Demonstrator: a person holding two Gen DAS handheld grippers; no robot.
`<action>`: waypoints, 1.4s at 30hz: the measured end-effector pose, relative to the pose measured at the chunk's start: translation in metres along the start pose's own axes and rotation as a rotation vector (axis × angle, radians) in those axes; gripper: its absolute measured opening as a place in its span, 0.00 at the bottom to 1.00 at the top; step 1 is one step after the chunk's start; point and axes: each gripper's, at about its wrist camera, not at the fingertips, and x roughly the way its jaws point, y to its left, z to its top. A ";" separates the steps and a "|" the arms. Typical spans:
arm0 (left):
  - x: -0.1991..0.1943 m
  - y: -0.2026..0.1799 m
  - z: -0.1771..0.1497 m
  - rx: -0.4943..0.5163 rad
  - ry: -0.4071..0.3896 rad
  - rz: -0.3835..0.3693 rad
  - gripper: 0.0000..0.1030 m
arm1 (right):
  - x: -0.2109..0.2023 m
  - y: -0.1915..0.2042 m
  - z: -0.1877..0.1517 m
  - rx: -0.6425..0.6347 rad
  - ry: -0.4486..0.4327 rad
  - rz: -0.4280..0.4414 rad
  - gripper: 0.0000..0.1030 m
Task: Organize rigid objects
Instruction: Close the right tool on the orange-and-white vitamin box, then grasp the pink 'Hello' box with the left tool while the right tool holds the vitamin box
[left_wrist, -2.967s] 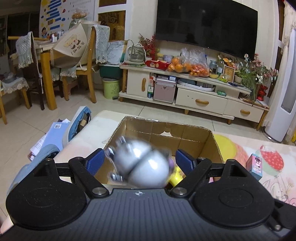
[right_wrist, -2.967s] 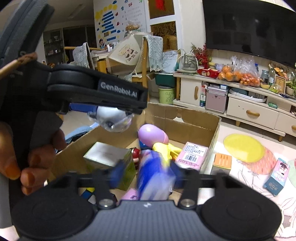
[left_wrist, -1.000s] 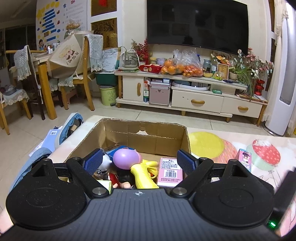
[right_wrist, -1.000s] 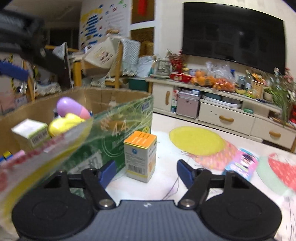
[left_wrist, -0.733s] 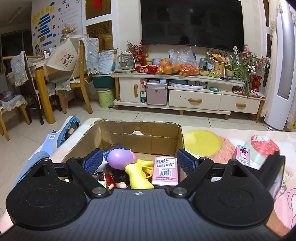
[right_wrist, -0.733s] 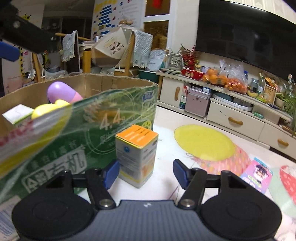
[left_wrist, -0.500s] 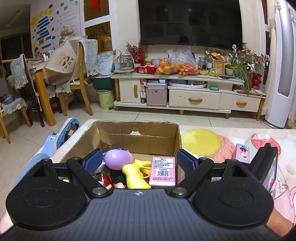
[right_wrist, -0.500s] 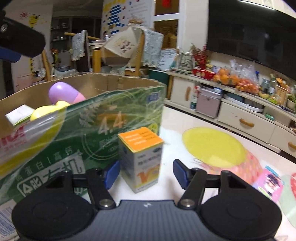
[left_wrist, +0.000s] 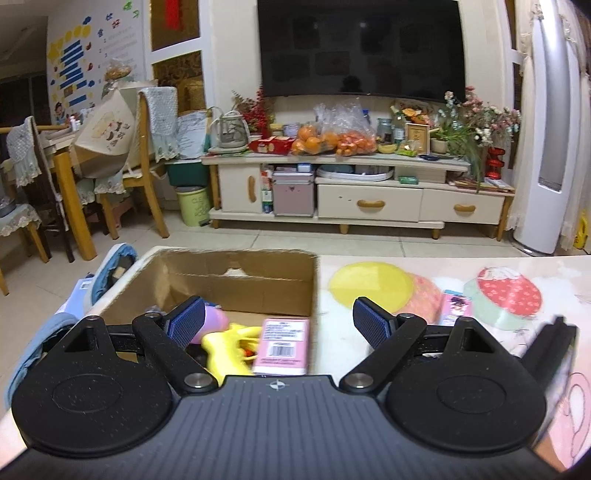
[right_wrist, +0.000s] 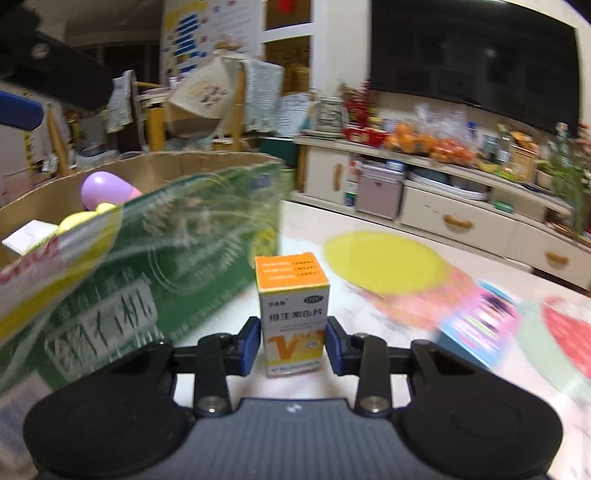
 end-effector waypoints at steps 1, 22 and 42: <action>0.000 -0.002 0.000 0.003 -0.004 -0.008 1.00 | -0.009 -0.006 -0.005 0.003 0.007 -0.024 0.35; 0.061 -0.098 -0.028 0.216 0.029 -0.195 1.00 | -0.092 -0.137 -0.065 0.288 0.003 -0.386 0.36; 0.164 -0.151 -0.040 0.305 0.061 -0.186 1.00 | -0.083 -0.162 -0.067 0.378 -0.007 -0.340 0.63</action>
